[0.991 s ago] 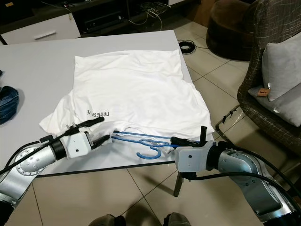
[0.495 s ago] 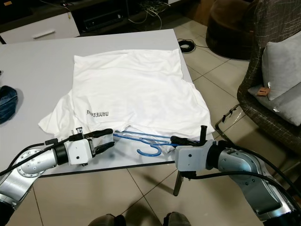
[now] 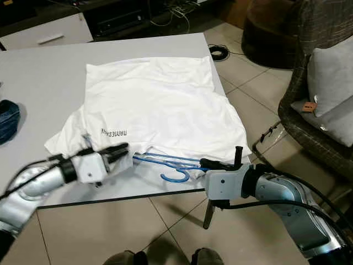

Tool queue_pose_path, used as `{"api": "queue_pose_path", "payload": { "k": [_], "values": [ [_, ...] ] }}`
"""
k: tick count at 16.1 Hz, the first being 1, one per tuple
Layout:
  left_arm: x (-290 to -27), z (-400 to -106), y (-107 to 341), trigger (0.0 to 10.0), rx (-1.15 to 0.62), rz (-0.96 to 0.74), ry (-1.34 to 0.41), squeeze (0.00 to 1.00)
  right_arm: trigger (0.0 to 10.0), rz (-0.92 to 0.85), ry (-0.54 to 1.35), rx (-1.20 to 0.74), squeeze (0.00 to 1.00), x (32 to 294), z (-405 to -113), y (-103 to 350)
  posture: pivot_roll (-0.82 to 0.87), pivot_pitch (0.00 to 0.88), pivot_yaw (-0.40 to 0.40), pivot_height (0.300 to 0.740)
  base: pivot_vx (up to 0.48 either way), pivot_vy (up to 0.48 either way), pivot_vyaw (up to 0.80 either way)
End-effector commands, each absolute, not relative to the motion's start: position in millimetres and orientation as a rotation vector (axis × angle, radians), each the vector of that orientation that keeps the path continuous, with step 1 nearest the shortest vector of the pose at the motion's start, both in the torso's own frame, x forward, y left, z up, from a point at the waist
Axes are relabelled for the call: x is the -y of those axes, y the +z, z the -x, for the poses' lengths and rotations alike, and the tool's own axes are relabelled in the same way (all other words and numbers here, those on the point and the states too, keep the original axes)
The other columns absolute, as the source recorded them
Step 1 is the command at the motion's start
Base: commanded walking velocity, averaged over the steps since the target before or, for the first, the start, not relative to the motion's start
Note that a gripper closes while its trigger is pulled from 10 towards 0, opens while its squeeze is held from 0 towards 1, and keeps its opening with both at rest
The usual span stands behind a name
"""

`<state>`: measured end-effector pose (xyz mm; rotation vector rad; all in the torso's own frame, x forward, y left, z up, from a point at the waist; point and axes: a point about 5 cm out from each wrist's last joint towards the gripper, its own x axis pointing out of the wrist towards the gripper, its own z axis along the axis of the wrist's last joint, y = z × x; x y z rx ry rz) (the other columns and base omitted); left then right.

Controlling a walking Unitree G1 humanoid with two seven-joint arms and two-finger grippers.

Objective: Hang hanger

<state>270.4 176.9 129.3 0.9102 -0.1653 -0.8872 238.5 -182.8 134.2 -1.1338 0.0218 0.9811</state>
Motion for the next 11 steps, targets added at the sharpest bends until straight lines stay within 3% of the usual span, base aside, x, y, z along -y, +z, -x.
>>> {"api": "queue_pose_path", "payload": {
  "k": [1,2,9,10,11],
  "values": [
    [-181,-270,133,10.0,0.162,-0.921,-0.871,0.00,10.0,1.135,0.993,-0.015,0.00,178,-239,134,-0.10,0.097,0.085,0.740,0.000,0.000,0.00],
    [-183,-269,132,10.0,0.164,-0.932,-0.852,1.00,10.0,1.134,0.994,-0.013,0.00,178,-240,134,-0.10,0.098,0.083,0.740,0.000,0.000,0.00],
    [-181,-255,129,10.0,0.137,-0.950,-0.923,1.00,10.0,1.134,0.991,-0.018,0.00,179,-240,133,-0.09,0.103,0.079,0.740,0.000,0.000,0.00],
    [-180,-252,127,10.0,0.113,-0.957,-0.953,0.79,10.0,1.133,0.991,-0.018,0.00,179,-240,133,-0.09,0.103,0.079,0.740,0.000,0.000,0.00],
    [-180,-248,121,10.0,0.063,-0.971,-0.999,0.00,10.0,1.129,0.992,-0.010,0.00,177,-240,134,-0.09,0.103,0.079,0.740,0.000,0.000,0.00]
  ]
}}
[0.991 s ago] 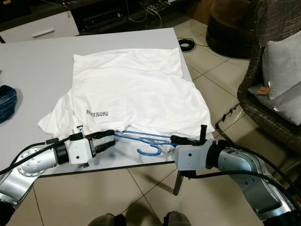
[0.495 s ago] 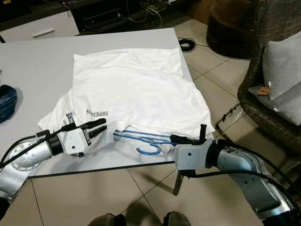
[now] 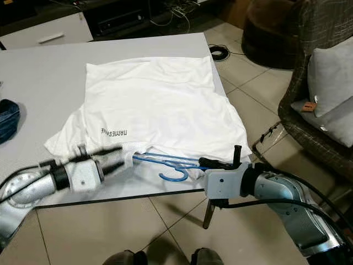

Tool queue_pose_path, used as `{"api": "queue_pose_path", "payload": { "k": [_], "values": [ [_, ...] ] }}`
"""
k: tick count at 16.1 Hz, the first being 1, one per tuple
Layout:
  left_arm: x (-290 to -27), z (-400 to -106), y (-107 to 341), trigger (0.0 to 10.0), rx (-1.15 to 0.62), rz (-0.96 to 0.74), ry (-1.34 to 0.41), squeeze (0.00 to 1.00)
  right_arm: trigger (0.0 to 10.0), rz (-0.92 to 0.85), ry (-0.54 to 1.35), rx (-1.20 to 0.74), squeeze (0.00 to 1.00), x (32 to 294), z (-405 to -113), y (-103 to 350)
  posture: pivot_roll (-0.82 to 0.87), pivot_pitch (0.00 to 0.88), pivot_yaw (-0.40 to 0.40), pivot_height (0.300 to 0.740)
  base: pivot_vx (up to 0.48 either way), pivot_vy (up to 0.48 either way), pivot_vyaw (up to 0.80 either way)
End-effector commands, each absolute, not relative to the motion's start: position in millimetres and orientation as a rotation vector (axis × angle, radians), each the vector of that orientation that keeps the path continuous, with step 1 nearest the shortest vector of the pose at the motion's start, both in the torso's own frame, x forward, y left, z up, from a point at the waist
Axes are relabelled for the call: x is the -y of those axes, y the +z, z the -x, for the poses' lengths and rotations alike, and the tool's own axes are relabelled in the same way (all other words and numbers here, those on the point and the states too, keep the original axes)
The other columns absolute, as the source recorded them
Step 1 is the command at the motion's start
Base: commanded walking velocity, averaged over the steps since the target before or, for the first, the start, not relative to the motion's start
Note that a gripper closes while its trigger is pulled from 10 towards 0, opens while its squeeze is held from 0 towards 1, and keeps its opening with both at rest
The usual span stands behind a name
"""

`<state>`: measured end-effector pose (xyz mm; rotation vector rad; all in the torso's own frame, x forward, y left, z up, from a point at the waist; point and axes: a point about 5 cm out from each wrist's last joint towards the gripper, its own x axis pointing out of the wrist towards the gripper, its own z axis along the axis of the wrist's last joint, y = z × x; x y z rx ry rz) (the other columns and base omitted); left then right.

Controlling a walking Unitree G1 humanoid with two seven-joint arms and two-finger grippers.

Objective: Hang hanger

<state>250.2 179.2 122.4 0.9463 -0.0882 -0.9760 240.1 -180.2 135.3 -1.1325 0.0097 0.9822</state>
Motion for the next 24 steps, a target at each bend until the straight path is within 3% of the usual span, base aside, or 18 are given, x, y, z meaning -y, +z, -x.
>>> {"api": "queue_pose_path", "payload": {
  "k": [1,8,9,11,18,24],
  "values": [
    [-181,-247,119,10.0,0.050,-0.979,-1.006,0.00,10.0,1.121,0.990,-0.001,0.00,176,-241,134,-0.09,0.103,0.079,0.740,0.000,0.000,0.00],
    [-177,-255,118,10.0,0.042,-1.021,-1.021,0.00,10.0,1.059,1.018,0.112,0.00,164,-235,147,-0.10,0.102,0.084,0.740,0.000,0.000,0.00],
    [-174,-256,120,8.5,0.067,-1.020,-1.019,0.00,10.0,1.062,1.015,0.114,0.00,164,-236,147,-0.11,0.102,0.084,0.740,0.000,0.000,0.00],
    [-170,-257,122,0.1,0.093,-1.010,-1.021,0.00,10.0,1.062,1.016,0.114,0.00,165,-235,147,-0.11,0.103,0.084,0.740,0.000,0.000,0.00],
    [-163,-257,118,0.0,0.092,-0.977,-1.040,0.00,10.0,1.020,1.012,0.144,0.00,159,-237,153,-0.10,0.102,0.081,0.740,0.000,0.000,0.00],
    [-159,-265,134,0.0,0.191,-0.972,-0.958,0.00,10.0,1.005,1.004,0.131,0.00,160,-238,150,-0.10,0.099,0.079,0.740,0.000,0.000,0.00]
  ]
}}
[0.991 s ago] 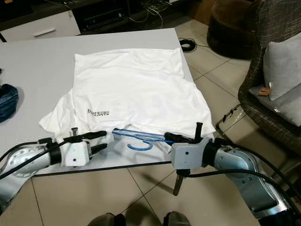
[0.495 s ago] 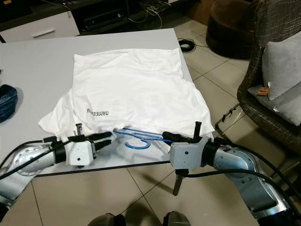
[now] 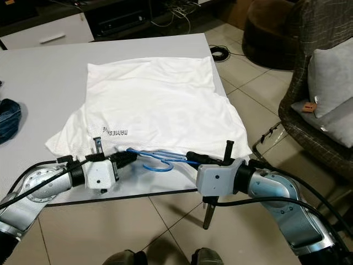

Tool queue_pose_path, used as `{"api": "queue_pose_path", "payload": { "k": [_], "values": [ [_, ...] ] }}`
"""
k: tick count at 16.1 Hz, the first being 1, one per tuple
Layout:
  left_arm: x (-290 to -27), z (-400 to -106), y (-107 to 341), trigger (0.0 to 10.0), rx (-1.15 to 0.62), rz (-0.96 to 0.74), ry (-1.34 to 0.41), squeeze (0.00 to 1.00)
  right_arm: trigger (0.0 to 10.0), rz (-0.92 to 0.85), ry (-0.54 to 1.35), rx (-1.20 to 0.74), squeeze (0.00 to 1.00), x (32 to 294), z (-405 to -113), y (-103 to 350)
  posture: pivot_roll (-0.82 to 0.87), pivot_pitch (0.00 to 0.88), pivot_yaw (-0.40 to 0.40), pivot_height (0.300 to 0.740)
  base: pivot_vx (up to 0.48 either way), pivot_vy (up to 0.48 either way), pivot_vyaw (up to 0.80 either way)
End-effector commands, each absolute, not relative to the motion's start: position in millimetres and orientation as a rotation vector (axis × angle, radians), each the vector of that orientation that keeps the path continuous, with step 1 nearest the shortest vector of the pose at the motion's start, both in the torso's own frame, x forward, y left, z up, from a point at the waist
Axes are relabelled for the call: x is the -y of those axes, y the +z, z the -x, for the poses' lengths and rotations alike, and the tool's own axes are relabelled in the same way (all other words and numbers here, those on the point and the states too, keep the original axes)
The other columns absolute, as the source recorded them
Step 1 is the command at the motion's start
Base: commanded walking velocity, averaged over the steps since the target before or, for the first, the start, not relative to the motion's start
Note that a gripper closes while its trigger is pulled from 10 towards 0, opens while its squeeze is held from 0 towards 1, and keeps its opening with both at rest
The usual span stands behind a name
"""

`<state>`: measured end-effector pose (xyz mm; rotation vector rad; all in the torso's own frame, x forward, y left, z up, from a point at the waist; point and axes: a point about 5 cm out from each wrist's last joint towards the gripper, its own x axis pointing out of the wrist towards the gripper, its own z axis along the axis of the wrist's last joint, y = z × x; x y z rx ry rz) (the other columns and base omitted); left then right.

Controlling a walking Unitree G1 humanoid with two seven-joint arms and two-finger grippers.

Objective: Hang hanger

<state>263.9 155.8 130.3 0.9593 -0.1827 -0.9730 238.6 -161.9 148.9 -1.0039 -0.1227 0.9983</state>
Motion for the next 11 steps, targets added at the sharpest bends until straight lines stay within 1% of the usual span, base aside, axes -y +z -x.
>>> {"api": "queue_pose_path", "payload": {
  "k": [1,2,3,4,8,11],
  "values": [
    [-161,-267,141,2.0,0.210,-0.955,-0.919,0.00,10.0,1.004,0.984,0.121,0.00,162,-239,150,-0.10,0.099,0.080,0.740,0.000,0.000,0.00],
    [-164,-268,151,7.1,0.229,-0.891,-0.873,0.00,10.0,0.964,0.950,0.124,0.00,163,-243,153,-0.10,0.099,0.081,0.740,0.000,0.000,0.00],
    [-165,-268,157,10.0,0.231,-0.843,-0.859,0.00,10.0,0.938,0.924,0.130,0.00,163,-246,156,-0.10,0.099,0.081,0.740,0.000,0.000,0.00],
    [-169,-265,163,10.0,0.222,-0.799,-0.853,0.00,10.0,0.903,0.886,0.133,0.00,161,-251,157,-0.10,0.094,0.077,0.740,0.000,0.000,0.00],
    [-172,-259,167,10.0,0.198,-0.742,-0.864,0.00,10.0,0.823,0.827,0.128,0.00,159,-261,157,-0.09,0.083,0.069,0.740,0.000,0.000,0.00],
    [-166,-258,180,10.0,0.268,-0.734,-0.838,0.00,10.0,0.755,0.807,0.109,0.00,149,-269,150,-0.08,0.074,0.064,0.740,0.000,0.000,0.00]
  ]
}}
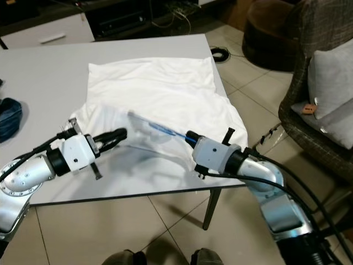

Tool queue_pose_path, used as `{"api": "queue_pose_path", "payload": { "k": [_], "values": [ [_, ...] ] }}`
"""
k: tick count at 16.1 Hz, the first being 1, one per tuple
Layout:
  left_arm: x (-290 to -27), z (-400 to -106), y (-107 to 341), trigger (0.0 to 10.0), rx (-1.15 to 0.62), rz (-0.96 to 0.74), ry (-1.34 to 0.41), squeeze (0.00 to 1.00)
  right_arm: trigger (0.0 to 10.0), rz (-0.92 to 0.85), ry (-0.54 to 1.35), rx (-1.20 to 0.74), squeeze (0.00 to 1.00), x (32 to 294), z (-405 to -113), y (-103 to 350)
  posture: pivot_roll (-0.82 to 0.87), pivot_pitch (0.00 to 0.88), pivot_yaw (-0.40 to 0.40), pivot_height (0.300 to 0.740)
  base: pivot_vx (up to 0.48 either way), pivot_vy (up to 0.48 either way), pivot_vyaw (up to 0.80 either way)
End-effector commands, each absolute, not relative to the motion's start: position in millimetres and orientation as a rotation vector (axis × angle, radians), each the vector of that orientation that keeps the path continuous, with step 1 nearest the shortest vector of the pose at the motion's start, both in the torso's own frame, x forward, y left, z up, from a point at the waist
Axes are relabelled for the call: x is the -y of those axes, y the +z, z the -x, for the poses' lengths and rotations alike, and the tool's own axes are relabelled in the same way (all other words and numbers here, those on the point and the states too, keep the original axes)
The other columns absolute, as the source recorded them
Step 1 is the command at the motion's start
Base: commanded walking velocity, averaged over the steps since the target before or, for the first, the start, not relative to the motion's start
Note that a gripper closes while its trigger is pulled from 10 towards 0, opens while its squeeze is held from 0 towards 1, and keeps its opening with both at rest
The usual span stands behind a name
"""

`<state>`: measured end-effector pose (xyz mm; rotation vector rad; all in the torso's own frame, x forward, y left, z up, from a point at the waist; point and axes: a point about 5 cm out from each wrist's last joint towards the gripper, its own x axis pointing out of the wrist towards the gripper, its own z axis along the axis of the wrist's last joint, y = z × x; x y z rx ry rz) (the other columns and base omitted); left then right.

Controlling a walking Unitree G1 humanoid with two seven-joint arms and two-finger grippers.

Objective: Hang hanger

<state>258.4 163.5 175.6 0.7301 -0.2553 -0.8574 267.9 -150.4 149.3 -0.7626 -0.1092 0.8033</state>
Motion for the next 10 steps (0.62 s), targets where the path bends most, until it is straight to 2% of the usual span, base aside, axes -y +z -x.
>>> {"api": "queue_pose_path", "payload": {
  "k": [1,5,7,10],
  "values": [
    [-165,-258,183,10.0,0.279,-0.738,-0.849,0.00,10.0,0.738,0.807,0.109,0.00,146,-270,149,-0.08,0.072,0.064,0.740,0.000,0.000,0.00],
    [-170,-249,179,10.0,0.200,-0.730,-0.905,0.00,10.0,0.693,0.768,0.109,0.00,142,-276,148,-0.08,0.070,0.069,0.740,0.000,0.000,0.00],
    [-177,-255,180,10.0,0.221,-0.678,-0.810,0.00,10.0,0.685,0.758,0.107,0.00,142,-277,147,-0.08,0.070,0.069,0.740,0.000,0.000,0.00],
    [-190,-265,189,10.0,0.285,-0.434,-0.624,0.00,10.0,0.642,0.691,0.114,0.00,144,-282,149,-0.08,0.070,0.069,0.740,0.000,0.000,0.00]
  ]
}}
